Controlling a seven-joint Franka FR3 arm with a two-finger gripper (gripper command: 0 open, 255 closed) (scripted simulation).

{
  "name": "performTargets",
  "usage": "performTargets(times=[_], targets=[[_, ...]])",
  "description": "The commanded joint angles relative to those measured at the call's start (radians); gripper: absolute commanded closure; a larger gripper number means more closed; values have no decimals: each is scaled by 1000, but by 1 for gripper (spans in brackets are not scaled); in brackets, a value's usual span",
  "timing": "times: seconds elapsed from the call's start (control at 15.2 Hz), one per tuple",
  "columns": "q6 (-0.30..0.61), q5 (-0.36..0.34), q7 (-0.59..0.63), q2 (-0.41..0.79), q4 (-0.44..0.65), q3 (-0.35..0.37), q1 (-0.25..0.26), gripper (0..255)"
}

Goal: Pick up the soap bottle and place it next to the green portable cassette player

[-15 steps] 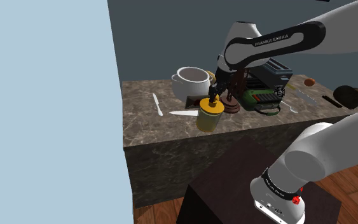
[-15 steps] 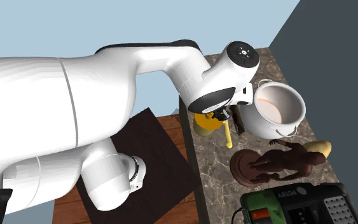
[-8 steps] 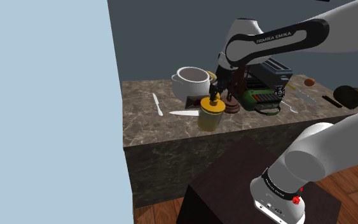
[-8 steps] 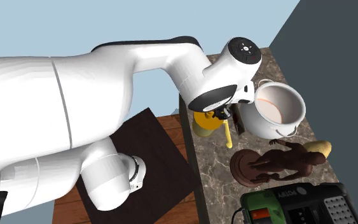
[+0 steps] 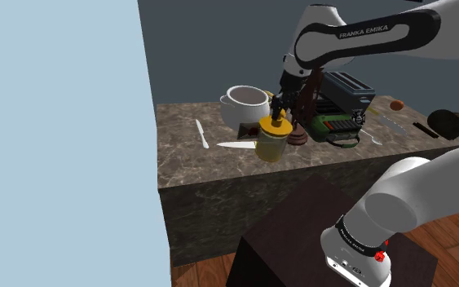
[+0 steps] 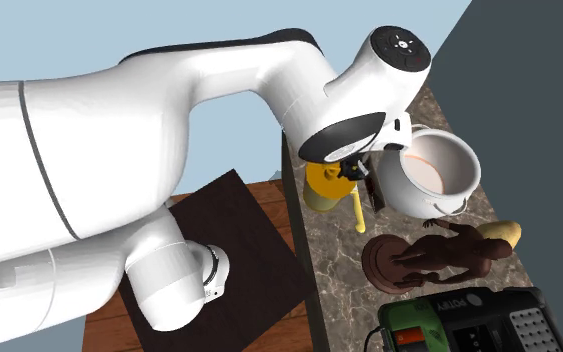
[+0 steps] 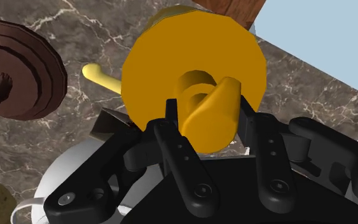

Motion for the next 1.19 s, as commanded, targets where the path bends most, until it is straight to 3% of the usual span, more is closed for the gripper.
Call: performTargets(times=[0.0,1.12], targets=[[-26,-1,2,-6,20,0,0,255],[-258,-4,14,-25,234,3,0,255]])
